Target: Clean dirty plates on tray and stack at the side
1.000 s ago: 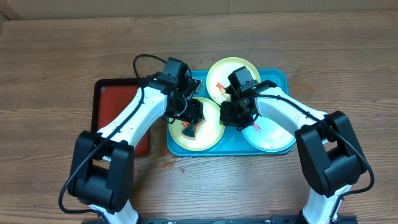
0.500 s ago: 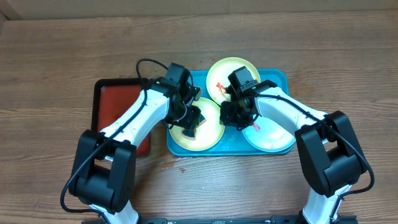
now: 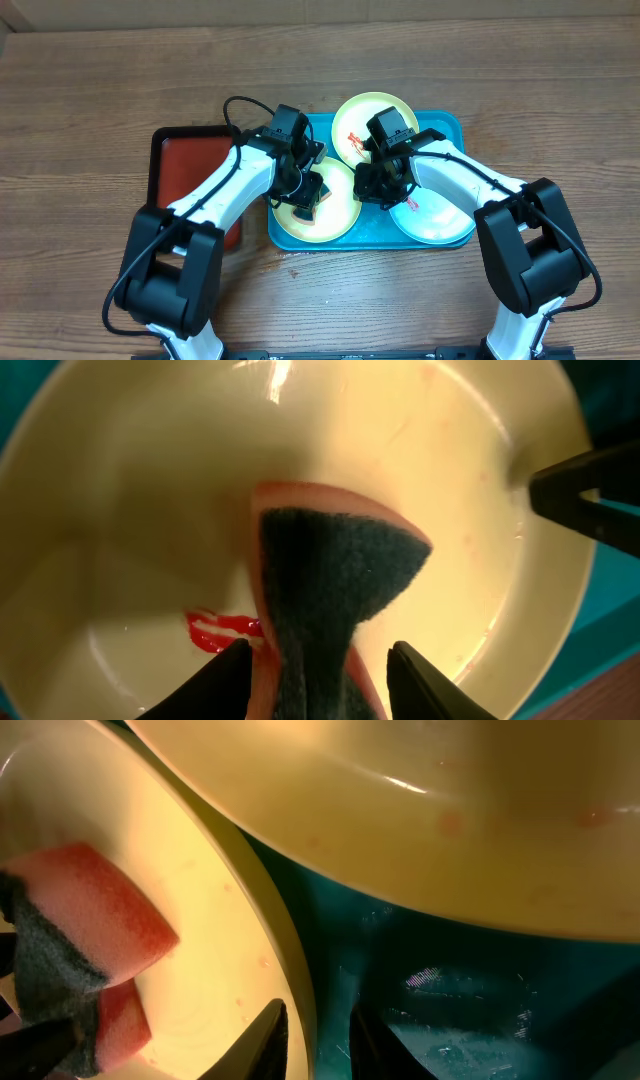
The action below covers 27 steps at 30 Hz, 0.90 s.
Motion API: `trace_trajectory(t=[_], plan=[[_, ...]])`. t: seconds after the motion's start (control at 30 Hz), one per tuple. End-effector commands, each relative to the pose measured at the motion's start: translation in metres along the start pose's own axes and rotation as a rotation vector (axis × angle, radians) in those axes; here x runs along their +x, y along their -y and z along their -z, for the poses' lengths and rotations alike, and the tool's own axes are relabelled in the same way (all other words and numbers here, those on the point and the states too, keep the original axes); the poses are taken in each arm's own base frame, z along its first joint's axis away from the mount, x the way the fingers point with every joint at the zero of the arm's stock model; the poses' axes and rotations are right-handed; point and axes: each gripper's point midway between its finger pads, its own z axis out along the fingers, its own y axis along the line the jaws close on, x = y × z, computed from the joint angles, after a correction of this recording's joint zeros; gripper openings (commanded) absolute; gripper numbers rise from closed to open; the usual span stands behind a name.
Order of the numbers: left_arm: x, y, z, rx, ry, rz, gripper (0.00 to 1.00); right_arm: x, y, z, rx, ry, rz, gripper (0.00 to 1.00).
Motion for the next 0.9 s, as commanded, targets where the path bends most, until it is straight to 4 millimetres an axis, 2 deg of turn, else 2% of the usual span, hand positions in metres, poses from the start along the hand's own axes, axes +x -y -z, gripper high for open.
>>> trace_trajectory(t=[0.0, 0.07, 0.27, 0.4, 0.47, 0.63, 0.8, 0.87], plan=[[0.011, -0.004, -0.016, -0.013, -0.054, 0.029, 0.41, -0.009, -0.004, 0.006, -0.006, 0.028, 0.003, 0.23], [0.012, -0.004, -0.017, -0.013, -0.057, 0.03, 0.34, -0.009, -0.004, 0.006, -0.006, 0.028, 0.003, 0.23], [0.008, -0.004, -0.016, -0.013, -0.041, 0.026, 0.29, -0.011, -0.004, 0.006, -0.007, 0.036, 0.006, 0.23], [0.008, -0.004, -0.016, -0.013, -0.044, 0.027, 0.16, -0.011, -0.004, 0.006, -0.007, 0.036, 0.006, 0.23], [0.009, -0.001, -0.017, -0.003, -0.045, 0.066, 0.04, -0.011, -0.004, 0.006, -0.007, 0.036, 0.006, 0.23], [0.007, 0.027, -0.017, 0.121, -0.043, 0.055, 0.04, -0.011, -0.004, 0.006, -0.006, 0.036, 0.006, 0.22], [-0.001, 0.028, -0.019, 0.112, -0.012, 0.053, 0.04, -0.011, -0.003, 0.006, -0.003, 0.038, 0.006, 0.22], [-0.002, 0.023, -0.019, 0.078, -0.007, 0.054, 0.04, -0.011, -0.003, 0.006, -0.002, 0.037, 0.005, 0.22]])
